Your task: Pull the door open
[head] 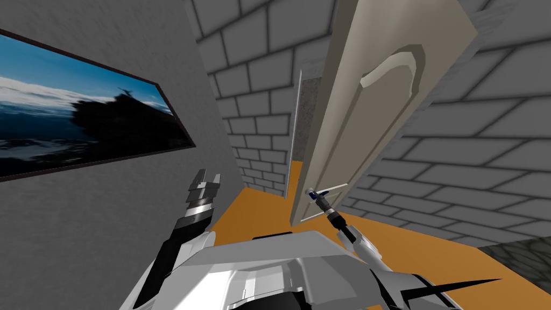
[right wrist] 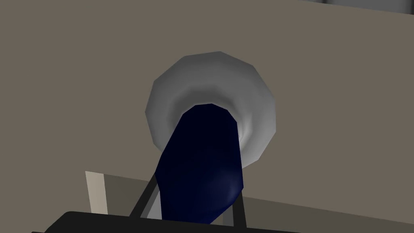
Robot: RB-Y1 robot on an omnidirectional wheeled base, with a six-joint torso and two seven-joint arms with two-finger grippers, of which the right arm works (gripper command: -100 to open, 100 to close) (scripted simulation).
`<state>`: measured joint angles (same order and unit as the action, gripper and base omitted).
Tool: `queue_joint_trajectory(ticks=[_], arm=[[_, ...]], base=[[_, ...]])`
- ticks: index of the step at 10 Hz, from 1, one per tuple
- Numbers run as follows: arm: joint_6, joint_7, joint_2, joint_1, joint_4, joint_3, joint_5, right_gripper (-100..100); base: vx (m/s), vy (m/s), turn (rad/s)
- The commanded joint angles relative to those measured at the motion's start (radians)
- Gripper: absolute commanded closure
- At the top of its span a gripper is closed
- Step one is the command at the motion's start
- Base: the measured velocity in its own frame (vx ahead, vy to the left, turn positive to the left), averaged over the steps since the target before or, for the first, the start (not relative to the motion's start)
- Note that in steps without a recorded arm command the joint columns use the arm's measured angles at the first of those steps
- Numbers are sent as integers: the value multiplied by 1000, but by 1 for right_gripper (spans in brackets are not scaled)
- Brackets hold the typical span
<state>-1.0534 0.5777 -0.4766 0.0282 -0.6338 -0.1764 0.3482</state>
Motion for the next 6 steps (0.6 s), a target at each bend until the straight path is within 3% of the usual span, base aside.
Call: queue_joint_trajectory(ticks=[1,6], arm=[[-24,3,-5,0,15,-4,6,100],[-87,16,-24,14,46,-21,27,100]], base=[[-209,-93,224],[-218,-111,170]])
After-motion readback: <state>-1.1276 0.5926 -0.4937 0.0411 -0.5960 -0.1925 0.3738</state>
